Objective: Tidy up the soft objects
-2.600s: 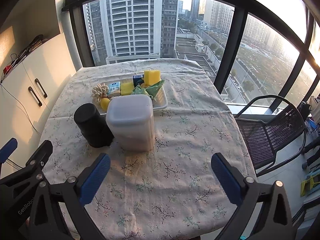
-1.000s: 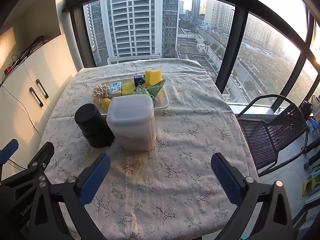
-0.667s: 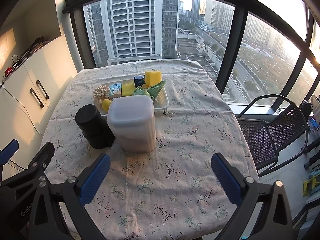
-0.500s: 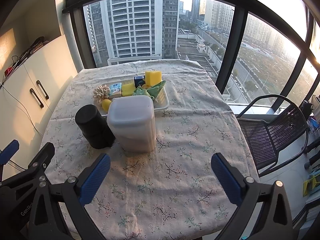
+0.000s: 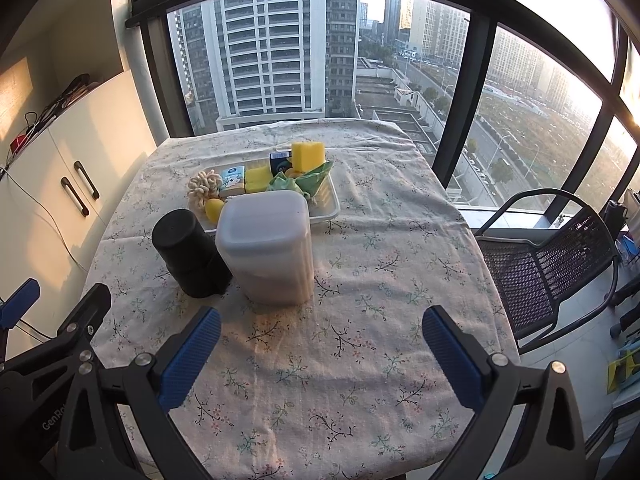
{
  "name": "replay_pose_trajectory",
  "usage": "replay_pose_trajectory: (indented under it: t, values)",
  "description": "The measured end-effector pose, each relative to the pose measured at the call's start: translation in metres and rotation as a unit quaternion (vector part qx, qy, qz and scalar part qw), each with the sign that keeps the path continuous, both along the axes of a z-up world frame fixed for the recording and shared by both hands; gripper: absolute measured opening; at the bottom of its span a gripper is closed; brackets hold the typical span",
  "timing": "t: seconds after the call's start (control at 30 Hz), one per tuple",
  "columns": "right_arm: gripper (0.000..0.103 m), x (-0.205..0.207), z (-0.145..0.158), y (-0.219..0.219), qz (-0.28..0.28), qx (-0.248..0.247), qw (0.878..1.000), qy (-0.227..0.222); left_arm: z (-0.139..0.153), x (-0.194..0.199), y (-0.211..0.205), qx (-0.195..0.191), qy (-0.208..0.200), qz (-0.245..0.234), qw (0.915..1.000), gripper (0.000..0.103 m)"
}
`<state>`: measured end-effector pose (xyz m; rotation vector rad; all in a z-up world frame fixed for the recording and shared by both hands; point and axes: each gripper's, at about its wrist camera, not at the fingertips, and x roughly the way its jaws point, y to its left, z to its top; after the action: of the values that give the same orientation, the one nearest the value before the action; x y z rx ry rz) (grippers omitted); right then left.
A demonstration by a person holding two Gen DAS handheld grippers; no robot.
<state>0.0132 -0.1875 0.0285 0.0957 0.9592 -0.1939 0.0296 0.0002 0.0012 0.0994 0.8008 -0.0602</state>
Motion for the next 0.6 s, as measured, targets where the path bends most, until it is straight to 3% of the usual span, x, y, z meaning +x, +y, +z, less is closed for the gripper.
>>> replay_pose_trajectory:
  t: [0.33, 0.6]
  values:
    - [0.103, -0.0031, 0.0020, 0.0020, 0.002, -0.001, 1.000, -0.002, 0.0021, -0.0010, -0.0001, -0.008, -0.010, 0.003, 0.9999, 0.100]
    - [0.103, -0.0026, -0.0012, 0.0071, 0.013, -0.004, 1.000, 0.002, -0.0055, -0.0027, -0.0015, 0.010, -0.006, 0.025, 0.9996, 0.100]
